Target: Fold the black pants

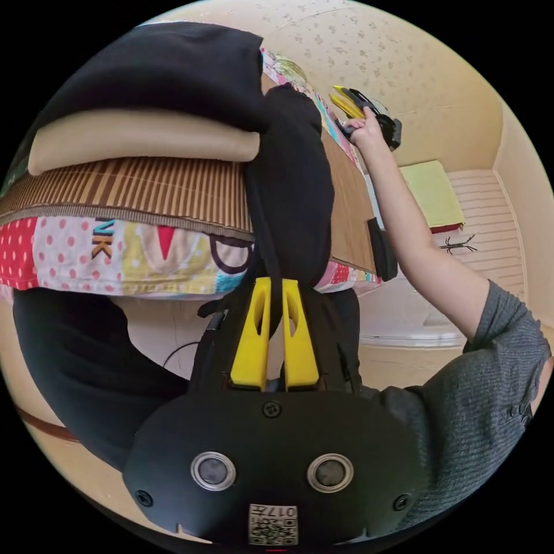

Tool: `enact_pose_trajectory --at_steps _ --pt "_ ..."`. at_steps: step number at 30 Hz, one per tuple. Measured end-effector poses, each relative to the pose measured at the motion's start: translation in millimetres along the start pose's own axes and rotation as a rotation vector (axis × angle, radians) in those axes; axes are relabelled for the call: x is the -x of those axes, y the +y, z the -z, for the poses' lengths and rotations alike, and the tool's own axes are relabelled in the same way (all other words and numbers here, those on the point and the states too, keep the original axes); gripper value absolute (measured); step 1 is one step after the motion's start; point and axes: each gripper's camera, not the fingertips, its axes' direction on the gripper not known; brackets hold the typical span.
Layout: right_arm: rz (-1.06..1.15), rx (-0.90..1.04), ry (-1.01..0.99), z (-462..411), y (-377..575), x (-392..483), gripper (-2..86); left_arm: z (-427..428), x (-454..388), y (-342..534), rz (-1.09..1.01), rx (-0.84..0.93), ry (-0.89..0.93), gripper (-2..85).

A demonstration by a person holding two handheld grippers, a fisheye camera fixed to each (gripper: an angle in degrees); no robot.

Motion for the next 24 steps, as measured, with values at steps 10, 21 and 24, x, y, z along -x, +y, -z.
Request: enact_pose_trajectory --at_steps 10,21,24 --pt "-0.136 0.231 0.058 84.3 237.0 -50.3 8.9 -17.3 15.0 -9.9 -0.039 0.078 -0.066 4.2" --pt "-0.1 0.467 0.072 54.3 326.8 -14.6 10.5 -40.1 4.1 -20.9 0.018 0.134 -0.137 4.2" --pt "-0.057 0.376 0.146 68.6 323.7 -4.6 11.7 -34.4 -7.3 -22.1 0.001 0.134 -0.144 4.1"
